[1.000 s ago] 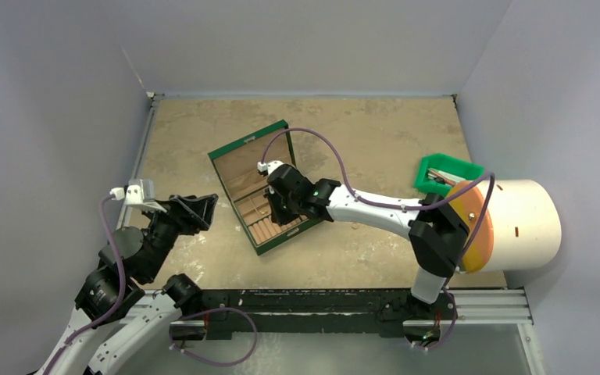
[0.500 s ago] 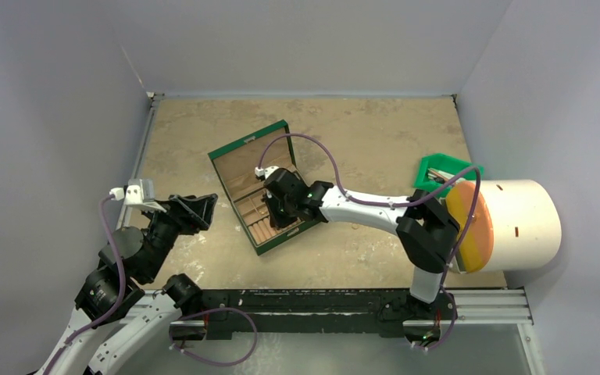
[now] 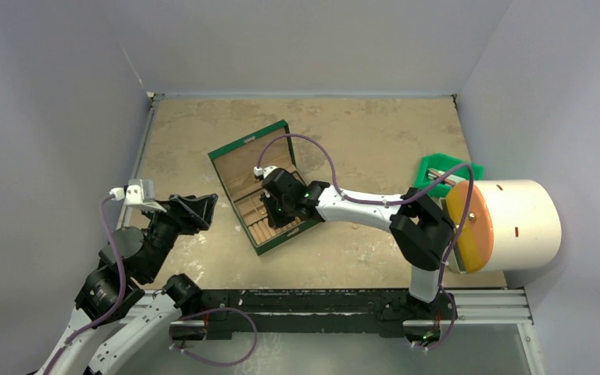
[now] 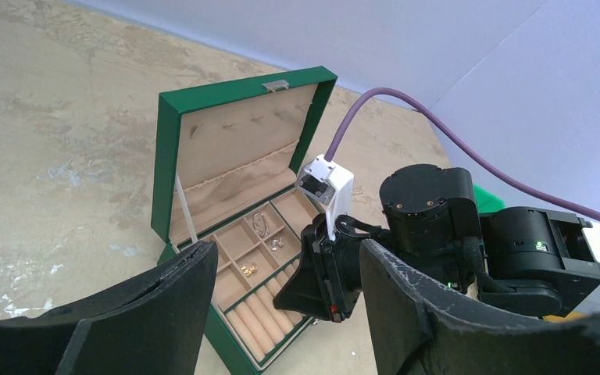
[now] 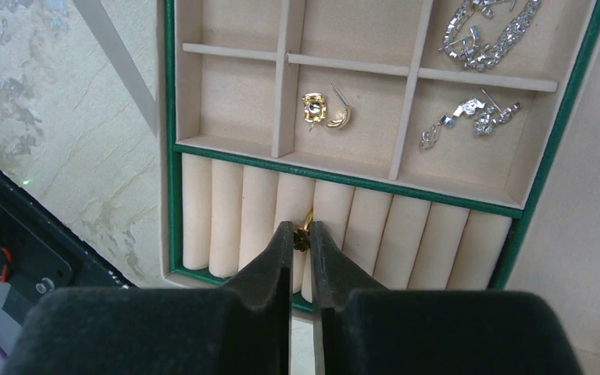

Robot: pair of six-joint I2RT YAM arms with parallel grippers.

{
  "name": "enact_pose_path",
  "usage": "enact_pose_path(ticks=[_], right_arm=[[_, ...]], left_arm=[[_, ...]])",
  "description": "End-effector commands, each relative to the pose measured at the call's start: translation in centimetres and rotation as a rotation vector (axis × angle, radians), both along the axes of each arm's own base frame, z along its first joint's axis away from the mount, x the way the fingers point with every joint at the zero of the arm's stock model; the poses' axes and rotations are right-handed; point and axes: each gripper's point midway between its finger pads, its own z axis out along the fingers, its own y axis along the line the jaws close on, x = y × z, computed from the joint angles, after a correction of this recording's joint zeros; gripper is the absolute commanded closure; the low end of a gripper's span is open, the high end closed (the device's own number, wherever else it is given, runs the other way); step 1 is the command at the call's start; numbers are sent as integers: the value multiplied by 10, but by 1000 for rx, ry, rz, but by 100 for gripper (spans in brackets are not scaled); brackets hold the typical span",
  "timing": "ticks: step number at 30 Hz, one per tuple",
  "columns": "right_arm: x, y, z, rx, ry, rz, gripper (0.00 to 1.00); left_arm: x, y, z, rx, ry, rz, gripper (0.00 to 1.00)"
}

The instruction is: Organize the mixed jewelry

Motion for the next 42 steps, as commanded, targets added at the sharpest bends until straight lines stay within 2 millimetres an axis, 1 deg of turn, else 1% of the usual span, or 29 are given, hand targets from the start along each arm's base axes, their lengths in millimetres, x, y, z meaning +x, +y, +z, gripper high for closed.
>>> enact_pose_path(ticks=[1,5,8,12,14,15,17,19,22,23,24,25,27,30,33,37,40,42], right_arm=[[7,-2,2,-15,-19,-28,85],[12,-3,18,4,-54,-44,72],[13,-4,32,25,-73,-51,67],[14,-9,53,60,-101,-76,64],[13,-14,66,83,-114,-96,63],[10,-17,69,89,-108,-110,62],[6,-26,75,97,-106,-128,62],[7,-39,83,91,-137,-173,62],[11,-66,92,63,-189,-253,62],[12,-77,92,44,-209,-288,62],[13,-88,96,41,-228,-320,62],[13,-97,93,23,-233,-346,62],[13,-116,96,18,-250,-396,62],[14,-146,89,-5,-241,-480,62],[14,-177,75,-31,-217,-581,62],[13,-210,54,-50,-190,-703,62],[14,-231,36,-43,-149,-812,63],[14,-236,25,-29,-118,-863,64]], left_arm=[[2,1,2,2,-10,12,33],[3,1,1,3,-10,12,33],[3,1,1,4,-8,13,33],[4,0,0,7,-6,12,33],[4,0,0,8,-3,11,33],[4,-1,0,9,-3,9,33],[5,-1,-1,12,1,10,33],[5,-2,-1,12,2,9,33],[5,-2,-1,12,2,7,33],[5,-2,-1,12,2,7,33],[6,-2,-1,13,3,8,33],[5,-3,-1,12,3,5,33],[6,-3,-2,16,7,5,33],[8,-5,-3,19,11,3,33],[9,-6,-4,26,16,0,33],[10,-7,-5,28,22,0,33],[11,-7,-6,29,25,0,33],[11,-8,-7,30,26,0,33]])
